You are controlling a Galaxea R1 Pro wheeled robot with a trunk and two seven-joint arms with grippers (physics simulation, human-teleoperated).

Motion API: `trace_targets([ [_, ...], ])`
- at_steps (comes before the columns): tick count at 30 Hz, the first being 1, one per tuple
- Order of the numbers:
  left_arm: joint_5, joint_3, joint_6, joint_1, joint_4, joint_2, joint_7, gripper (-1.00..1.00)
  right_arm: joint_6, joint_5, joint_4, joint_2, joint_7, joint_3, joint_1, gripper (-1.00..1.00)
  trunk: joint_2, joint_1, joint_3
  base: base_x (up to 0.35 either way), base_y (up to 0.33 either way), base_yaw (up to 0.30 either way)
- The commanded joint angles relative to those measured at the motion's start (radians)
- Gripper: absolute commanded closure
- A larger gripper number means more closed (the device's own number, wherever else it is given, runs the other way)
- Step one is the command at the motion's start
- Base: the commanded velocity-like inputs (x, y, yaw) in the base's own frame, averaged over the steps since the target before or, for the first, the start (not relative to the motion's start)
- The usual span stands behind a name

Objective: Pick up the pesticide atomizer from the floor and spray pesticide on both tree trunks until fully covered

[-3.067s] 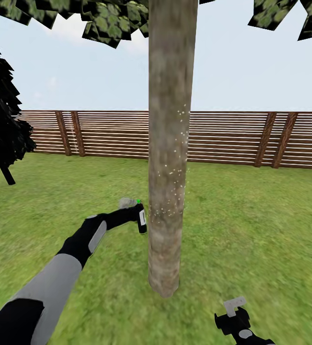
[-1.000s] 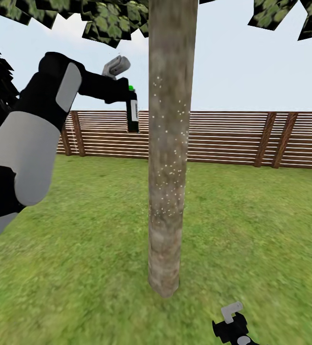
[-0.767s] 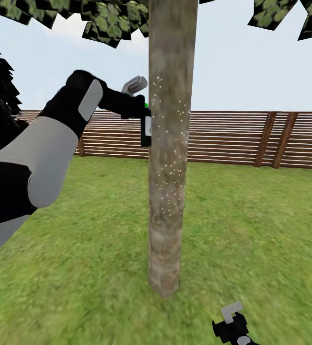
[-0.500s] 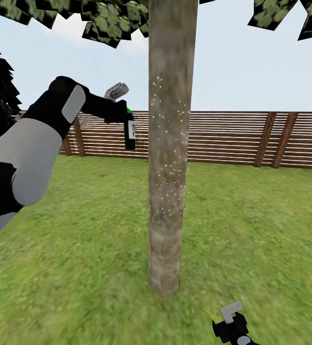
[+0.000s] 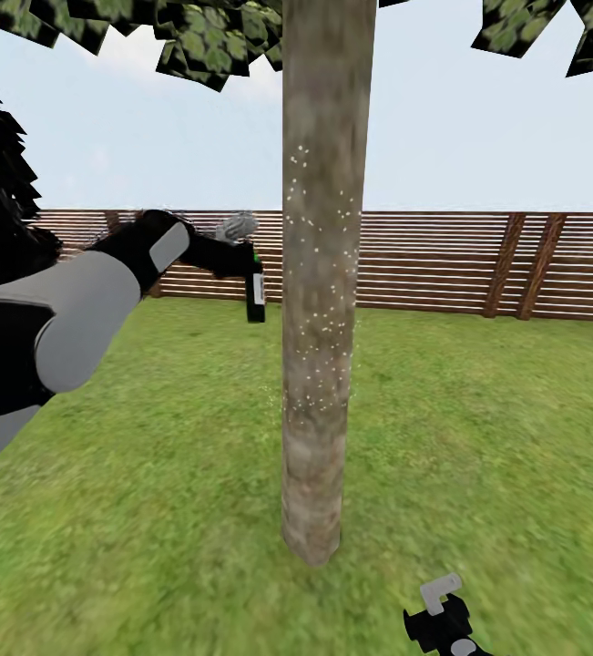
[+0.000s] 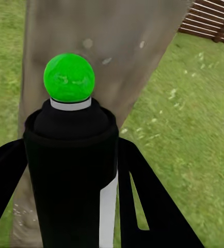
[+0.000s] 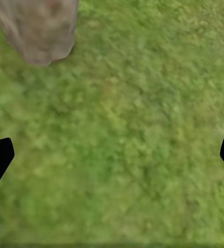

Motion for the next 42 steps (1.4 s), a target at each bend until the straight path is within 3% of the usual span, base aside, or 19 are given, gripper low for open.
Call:
trace_targets([
  [1,0.003,0.004,-0.018,0.000,0.014,0.000,0.000,1.00,0.000,0.000,0.000,0.000,0.000,0.000,0.000,-1.00,0.000,0.000,0.000,0.000,0.000,0.000],
  [8,0.002,0.005,-0.056,0.001,0.052,-0.001,-0.001,1.00,0.000,0.000,0.000,0.000,0.000,0.000,0.000,-1.00,0.000,0.000,0.000,0.000,0.000,0.000],
  [13,0.002,0.002,-0.155,0.003,0.055,-0.003,-0.003,1.00,0.000,0.000,0.000,0.000,0.000,0.000,0.000,-1.00,0.000,0.000,0.000,0.000,0.000,0.000],
  [14,-0.004,0.002,-0.203,0.005,0.056,-0.003,-0.004,1.00,0.000,0.000,0.000,0.000,0.000,0.000,0.000,-1.00,0.000,0.000,0.000,0.000,0.000,0.000],
  [17,-0.035,0.001,-0.247,0.009,0.056,-0.003,-0.006,1.00,0.000,0.000,0.000,0.000,0.000,0.000,0.000,-1.00,0.000,0.000,0.000,0.000,0.000,0.000],
  [19,-0.088,0.000,-0.310,0.030,0.056,-0.014,-0.007,1.00,0.000,0.000,0.000,-0.001,0.000,0.000,0.000,-1.00,0.000,0.000,0.000,0.000,0.000,0.000],
  [23,-0.159,0.000,-0.393,0.088,0.056,-0.023,-0.014,1.00,0.000,0.001,0.000,-0.001,0.000,-0.001,0.000,-1.00,0.000,0.000,0.000,0.000,0.000,0.000],
  [25,-0.166,0.000,-0.431,0.103,0.057,-0.024,-0.017,1.00,0.000,0.001,0.000,-0.002,0.000,-0.001,0.000,-1.00,0.000,0.000,0.000,0.000,0.000,0.000],
  [34,-0.169,0.001,-0.453,0.130,0.058,-0.025,-0.022,1.00,0.000,0.001,0.000,-0.002,0.000,0.000,0.000,-1.00,0.000,0.000,0.000,-0.130,0.015,0.000],
  [38,-0.170,0.001,-0.453,0.144,0.058,-0.025,-0.123,1.00,0.000,0.001,0.000,-0.002,0.000,0.000,0.000,-1.00,0.000,0.000,0.000,-0.012,0.000,0.000],
  [42,-0.170,0.001,-0.453,0.145,0.058,-0.024,-0.140,1.00,0.000,0.001,0.000,-0.002,0.000,0.000,0.000,-1.00,0.000,0.000,0.000,0.000,0.000,0.000],
])
